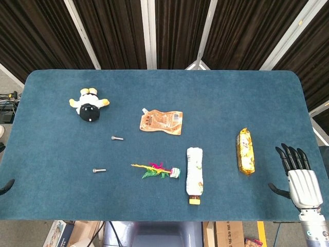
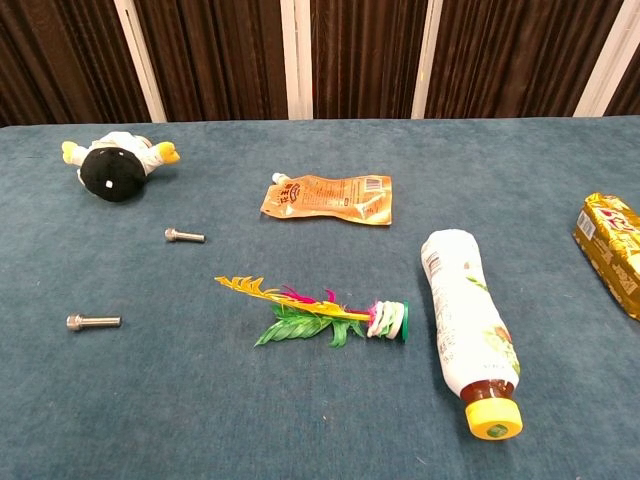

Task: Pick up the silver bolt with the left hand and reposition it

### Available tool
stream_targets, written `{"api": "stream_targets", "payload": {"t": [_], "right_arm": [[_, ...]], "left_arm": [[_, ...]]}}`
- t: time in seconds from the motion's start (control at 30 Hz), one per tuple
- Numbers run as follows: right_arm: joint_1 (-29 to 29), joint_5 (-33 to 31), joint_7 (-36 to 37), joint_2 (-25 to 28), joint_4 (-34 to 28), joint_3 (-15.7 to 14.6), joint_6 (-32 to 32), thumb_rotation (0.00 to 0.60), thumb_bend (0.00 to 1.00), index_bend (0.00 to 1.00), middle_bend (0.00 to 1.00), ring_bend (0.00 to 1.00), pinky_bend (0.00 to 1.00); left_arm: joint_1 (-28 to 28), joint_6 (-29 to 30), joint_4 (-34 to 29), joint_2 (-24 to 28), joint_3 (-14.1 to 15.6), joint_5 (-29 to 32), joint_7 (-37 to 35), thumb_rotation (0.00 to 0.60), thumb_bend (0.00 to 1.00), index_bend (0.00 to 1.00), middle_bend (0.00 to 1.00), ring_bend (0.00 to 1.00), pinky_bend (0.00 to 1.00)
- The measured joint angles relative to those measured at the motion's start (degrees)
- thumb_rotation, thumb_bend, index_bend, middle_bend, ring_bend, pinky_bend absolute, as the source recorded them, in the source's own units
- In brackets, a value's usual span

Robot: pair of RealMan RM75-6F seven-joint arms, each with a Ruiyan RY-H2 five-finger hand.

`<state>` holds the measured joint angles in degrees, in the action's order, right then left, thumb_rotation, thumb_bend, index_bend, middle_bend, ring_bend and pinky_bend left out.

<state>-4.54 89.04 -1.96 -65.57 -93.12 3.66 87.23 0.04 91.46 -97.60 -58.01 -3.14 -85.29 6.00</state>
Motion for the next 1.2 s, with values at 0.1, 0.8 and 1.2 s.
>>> {"api": "stream_targets", "payload": {"t": [0.1,0.8,1.2], "right_arm": [[0.0,-0.2,0.1,0.1,0.0,0.1,0.0,0.6,0.11,0.08,0.07,0.06,0.0],[-0.4,-0.7,-1.4,-0.5,0.2,-0.1,-1.3,0.6,0.12,0.08,0.07,0.06,0.0],[-0.6,-1.2,-3.1,-1.2,0.1,-0.2,-1.9,0.6,0.11,0.08,0.07,0.06,0.0]], "left_arm": [[-0.2,-0.4,0.2,-0.2,-0.1,0.3,0.1,0.6,0.31,0.15,0.01,0.0,0.0],[-9.6,-13.8,-6.9,-1.0,-3.3,5.2,12.3,0.6,0.31,0.23,0.03,0.0,0.0],[-22.4,-27.3,-14.6,-5.1,-5.8,28.5,34.9,0.6,0.31,0.31,0.05,0.0,0.0]]}}
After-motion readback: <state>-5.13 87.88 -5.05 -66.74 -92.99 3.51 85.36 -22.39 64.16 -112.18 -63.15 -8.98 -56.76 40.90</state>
